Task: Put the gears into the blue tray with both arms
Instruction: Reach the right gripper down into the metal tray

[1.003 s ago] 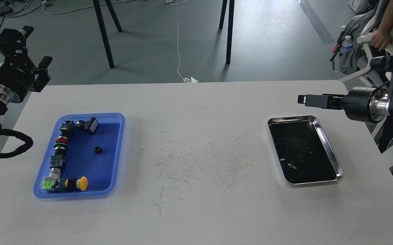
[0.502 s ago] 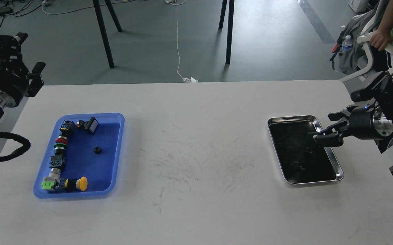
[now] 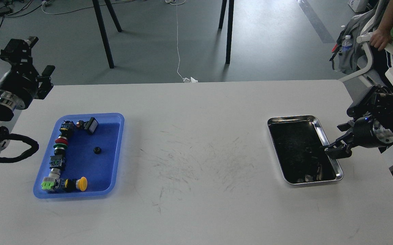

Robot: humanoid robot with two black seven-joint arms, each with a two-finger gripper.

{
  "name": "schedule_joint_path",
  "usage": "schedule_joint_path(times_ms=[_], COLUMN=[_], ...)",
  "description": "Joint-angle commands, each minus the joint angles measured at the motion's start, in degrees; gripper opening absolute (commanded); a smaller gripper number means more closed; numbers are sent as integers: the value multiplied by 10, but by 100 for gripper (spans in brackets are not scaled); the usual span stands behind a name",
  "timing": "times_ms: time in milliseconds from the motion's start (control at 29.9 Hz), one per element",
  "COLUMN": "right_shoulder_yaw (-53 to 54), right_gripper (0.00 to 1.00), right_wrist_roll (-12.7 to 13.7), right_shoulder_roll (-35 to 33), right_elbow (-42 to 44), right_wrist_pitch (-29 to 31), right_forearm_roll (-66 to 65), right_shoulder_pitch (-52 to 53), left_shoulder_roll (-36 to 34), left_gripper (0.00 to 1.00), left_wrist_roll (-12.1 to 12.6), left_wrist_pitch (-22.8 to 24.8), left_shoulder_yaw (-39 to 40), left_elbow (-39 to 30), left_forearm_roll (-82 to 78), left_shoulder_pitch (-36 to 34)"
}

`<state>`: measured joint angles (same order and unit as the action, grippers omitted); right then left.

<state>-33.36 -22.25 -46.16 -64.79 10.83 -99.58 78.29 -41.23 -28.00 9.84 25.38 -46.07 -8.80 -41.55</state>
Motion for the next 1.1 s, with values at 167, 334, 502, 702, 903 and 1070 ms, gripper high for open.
schedule_joint_path(times_ms=[167,334,502,702,903,1070], right_shoulder_yaw=[0,2,6,6,6,7], right_gripper=[96,96,94,85,77,78], right_wrist_roll=[0,0,-1,-27,-31,-31], right_shoulder_roll=[72,104,116,116,115,116], right_elbow=[78,106,108,110,116,131], right_wrist_pitch=[-5,-5,-6,-5,-5,-5], right_forearm_roll=[3,11,12,12,12,12], right_shoulder_pitch=[-41,-58,-70,-83,-84,-82], left_shoulder_roll=[0,0,0,0,0,-1], left_gripper=[98,98,98,98,98,98], left_wrist_roll=[0,0,0,0,0,0], left_wrist_pitch=[0,0,0,0,0,0], left_shoulder_yaw=[0,0,0,-1,-1,-1], left_elbow=[0,0,0,0,0,0], left_forearm_roll=[1,1,0,0,0,0], left_shoulder_pitch=[2,2,2,3,3,4])
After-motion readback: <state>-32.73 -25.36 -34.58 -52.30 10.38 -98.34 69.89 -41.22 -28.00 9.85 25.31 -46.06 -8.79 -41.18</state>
